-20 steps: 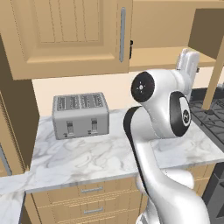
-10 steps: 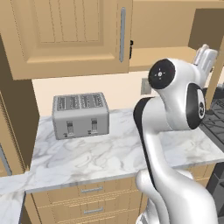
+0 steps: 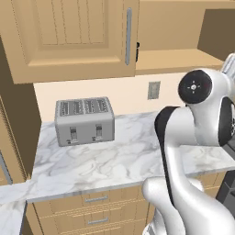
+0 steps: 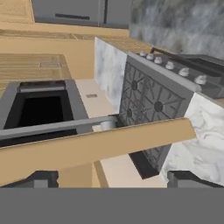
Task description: Open the cabinet, pick the kettle from the cabinet, and place it in the sink.
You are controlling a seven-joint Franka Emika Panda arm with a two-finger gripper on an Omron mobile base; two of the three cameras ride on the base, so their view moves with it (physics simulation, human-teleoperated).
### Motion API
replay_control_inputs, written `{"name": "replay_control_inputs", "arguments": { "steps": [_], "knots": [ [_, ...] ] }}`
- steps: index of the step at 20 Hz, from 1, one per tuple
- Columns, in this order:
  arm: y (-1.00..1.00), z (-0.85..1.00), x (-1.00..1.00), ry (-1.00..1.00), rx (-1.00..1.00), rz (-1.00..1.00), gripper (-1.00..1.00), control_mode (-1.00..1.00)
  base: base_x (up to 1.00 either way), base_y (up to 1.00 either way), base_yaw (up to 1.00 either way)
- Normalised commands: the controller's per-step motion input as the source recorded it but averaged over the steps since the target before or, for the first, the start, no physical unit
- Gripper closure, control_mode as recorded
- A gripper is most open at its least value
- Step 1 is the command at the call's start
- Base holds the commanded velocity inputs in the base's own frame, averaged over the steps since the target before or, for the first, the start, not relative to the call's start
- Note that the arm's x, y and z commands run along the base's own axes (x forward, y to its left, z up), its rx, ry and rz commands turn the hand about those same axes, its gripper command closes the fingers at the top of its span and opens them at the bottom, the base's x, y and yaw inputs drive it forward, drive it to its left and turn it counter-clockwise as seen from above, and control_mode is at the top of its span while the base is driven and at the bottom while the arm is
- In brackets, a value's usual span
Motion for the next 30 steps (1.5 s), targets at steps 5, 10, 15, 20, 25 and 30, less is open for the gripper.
{"name": "replay_control_inputs", "arguments": {
  "steps": [5, 10, 15, 20, 25, 30],
  "knots": [
    [-0.38, -0.10, 0.03, -0.14, 0.08, 0.00, -1.00, -1.00, 0.00, 0.00, 0.00],
    [-0.50, -0.04, 0.08, -0.04, 0.06, 0.00, -1.00, -1.00, 0.00, 0.00, 0.00],
    [-0.57, 0.00, 0.01, -0.01, 0.04, -0.03, -1.00, -1.00, 0.00, 0.00, 0.00],
    [-0.59, 0.00, 0.01, 0.00, 0.02, -0.06, -1.00, -1.00, 0.00, 0.00, 0.00],
    [-0.59, -0.01, 0.04, 0.00, 0.01, -0.09, -1.00, -1.00, 0.00, 0.00, 0.00],
    [-0.60, -0.03, 0.06, 0.00, 0.00, -0.11, -1.00, -1.00, 0.00, 0.00, 0.00]
  ]
}}
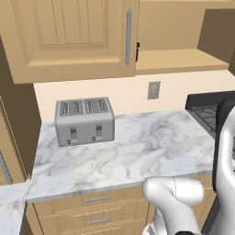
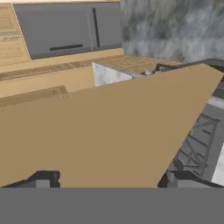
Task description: Open the cabinet, pick the kettle from the cabinet, and place it in the sink.
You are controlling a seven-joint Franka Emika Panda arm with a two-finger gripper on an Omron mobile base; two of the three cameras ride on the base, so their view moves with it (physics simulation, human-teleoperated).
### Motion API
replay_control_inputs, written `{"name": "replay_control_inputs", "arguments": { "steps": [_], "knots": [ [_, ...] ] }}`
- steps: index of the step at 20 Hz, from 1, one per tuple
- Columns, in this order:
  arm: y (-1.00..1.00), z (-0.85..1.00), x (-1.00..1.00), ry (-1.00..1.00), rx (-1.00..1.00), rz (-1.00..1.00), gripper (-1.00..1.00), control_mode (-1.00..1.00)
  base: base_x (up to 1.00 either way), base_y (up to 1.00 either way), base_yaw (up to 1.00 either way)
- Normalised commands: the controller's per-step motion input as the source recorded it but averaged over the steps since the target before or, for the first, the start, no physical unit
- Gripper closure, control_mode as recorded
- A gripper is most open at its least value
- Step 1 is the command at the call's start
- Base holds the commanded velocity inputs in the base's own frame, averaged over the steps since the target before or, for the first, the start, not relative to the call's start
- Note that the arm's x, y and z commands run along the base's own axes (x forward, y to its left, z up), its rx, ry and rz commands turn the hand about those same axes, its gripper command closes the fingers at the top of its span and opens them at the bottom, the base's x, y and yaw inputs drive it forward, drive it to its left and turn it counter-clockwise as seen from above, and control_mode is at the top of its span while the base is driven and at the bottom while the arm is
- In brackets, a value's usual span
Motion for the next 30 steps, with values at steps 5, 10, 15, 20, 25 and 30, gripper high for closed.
{"name": "replay_control_inputs", "arguments": {
  "steps": [5, 10, 15, 20, 25, 30],
  "knots": [
    [-0.56, -0.05, 0.09, 0.00, 0.00, -0.12, -1.00, -1.00, 0.00, 0.00, 0.00],
    [-0.52, -0.06, 0.10, 0.00, 0.00, -0.12, -1.00, -1.00, 0.00, 0.00, 0.00],
    [-0.23, -0.09, 0.06, 0.01, -0.01, -0.11, -1.00, -1.00, 0.00, 0.00, 0.00],
    [0.38, -0.01, 0.02, 0.02, -0.04, 0.00, -1.00, -1.00, 0.00, 0.00, 0.00],
    [0.74, 0.00, 0.00, 0.11, -0.19, 0.03, -1.00, -1.00, 0.00, 0.00, 0.00],
    [0.74, 0.04, -0.03, 0.14, -0.23, 0.07, -1.00, -1.00, 0.00, 0.00, 0.00]
  ]
}}
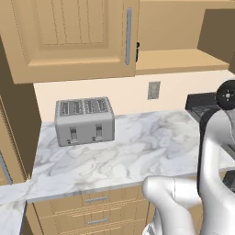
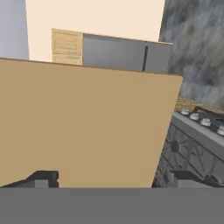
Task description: Open the cabinet, pick the kettle from the cabinet, and place it in the sink.
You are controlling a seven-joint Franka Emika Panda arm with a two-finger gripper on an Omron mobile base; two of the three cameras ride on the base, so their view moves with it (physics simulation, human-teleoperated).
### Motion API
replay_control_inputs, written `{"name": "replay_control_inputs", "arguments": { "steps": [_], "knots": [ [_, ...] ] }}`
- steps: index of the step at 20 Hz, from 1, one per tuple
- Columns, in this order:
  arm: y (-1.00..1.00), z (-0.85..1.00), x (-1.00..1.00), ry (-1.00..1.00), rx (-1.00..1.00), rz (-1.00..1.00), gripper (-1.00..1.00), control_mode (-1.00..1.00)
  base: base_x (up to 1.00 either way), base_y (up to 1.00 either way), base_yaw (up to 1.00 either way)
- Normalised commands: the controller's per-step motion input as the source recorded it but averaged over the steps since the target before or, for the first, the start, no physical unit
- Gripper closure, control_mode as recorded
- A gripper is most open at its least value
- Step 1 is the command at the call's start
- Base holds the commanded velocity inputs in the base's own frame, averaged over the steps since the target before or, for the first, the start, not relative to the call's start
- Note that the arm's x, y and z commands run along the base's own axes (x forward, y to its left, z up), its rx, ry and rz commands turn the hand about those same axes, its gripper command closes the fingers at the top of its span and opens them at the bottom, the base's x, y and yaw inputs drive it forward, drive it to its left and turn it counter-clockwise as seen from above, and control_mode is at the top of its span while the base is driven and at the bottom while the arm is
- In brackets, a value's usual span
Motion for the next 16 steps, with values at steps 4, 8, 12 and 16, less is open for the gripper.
{"name": "replay_control_inputs", "arguments": {
  "steps": [4, 8, 12, 16],
  "knots": [
    [0.71, 0.09, -0.05, 0.20, -0.25, 0.07, -1.00, -1.00, 0.00, 0.00, 0.00],
    [0.67, 0.14, -0.07, 0.28, -0.23, 0.12, -1.00, -1.00, 0.00, 0.00, 0.00],
    [0.64, 0.17, -0.06, 0.32, -0.23, 0.17, -1.00, -1.00, 0.00, 0.00, 0.00],
    [0.63, 0.16, -0.03, 0.28, -0.23, 0.15, -1.00, -1.00, 0.00, 0.00, 0.00]
  ]
}}
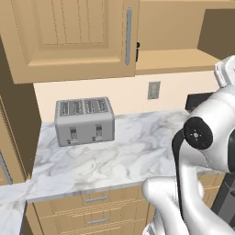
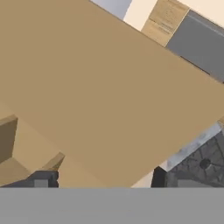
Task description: Open the cabinet, pick the kettle from the cabinet, and place it in the sink.
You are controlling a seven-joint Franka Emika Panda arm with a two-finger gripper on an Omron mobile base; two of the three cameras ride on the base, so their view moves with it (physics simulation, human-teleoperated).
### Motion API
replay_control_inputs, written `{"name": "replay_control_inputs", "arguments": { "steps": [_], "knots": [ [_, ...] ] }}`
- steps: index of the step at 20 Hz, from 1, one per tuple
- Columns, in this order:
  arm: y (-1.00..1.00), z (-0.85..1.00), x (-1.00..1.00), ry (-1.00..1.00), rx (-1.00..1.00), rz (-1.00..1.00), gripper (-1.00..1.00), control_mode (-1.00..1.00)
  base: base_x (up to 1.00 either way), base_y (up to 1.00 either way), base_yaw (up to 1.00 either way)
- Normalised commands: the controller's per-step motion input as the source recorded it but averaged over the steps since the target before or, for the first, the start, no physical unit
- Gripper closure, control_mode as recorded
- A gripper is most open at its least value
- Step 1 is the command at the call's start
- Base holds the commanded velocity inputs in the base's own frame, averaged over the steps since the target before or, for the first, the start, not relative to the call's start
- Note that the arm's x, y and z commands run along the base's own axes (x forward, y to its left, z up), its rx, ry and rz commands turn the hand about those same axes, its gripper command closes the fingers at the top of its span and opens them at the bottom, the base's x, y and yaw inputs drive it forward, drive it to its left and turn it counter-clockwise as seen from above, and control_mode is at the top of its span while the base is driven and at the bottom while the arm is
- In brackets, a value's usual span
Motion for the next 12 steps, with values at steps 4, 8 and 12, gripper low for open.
{"name": "replay_control_inputs", "arguments": {
  "steps": [4, 8, 12],
  "knots": [
    [0.61, 0.12, -0.01, 0.29, -0.24, 0.13, -1.00, -1.00, 0.00, 0.00, 0.00],
    [0.55, 0.14, 0.00, 0.32, -0.24, 0.11, -1.00, -1.00, 0.00, 0.00, 0.00],
    [0.53, 0.10, 0.02, 0.34, -0.29, 0.09, -1.00, -1.00, 0.00, 0.00, 0.00]
  ]
}}
